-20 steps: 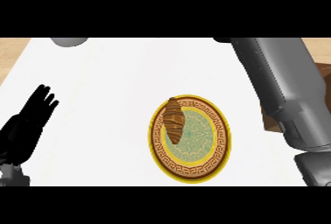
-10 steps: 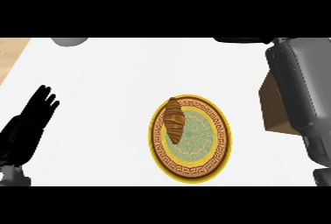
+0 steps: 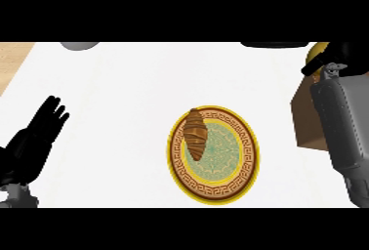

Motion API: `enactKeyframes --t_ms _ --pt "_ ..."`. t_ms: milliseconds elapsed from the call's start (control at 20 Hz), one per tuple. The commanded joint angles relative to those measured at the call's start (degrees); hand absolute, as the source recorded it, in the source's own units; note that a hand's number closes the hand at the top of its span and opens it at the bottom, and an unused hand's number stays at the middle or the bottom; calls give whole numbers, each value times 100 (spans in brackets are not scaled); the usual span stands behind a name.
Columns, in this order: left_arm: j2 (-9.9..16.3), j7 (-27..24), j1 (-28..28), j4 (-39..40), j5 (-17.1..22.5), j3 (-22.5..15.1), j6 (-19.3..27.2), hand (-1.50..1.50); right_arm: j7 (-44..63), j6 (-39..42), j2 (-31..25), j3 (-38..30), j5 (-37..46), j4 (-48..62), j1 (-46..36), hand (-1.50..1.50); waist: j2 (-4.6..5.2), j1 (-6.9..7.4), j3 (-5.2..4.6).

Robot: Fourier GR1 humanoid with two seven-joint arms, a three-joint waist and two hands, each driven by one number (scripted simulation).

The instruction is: Pick the lemon from the plate and place it in the cardboard box

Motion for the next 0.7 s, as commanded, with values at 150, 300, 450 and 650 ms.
enactKeyframes --t_ms 150,300,450,650 --pt "-179 -5 -153 139 -198 -173 149 0 508 -479 403 -597 -385 216 687 150 12 3 1" --pt "54 294 -473 122 -10 93 159 0 138 -345 372 -891 -858 185 899 -150 8 -12 1" --pt "38 87 113 -215 61 137 -86 0 -539 -706 368 -776 -1107 -82 1344 -150 1 20 0" --pt "-79 19 -26 -89 -78 6 -2 0 -802 -1912 496 -716 -855 -216 1370 -150 12 41 4"
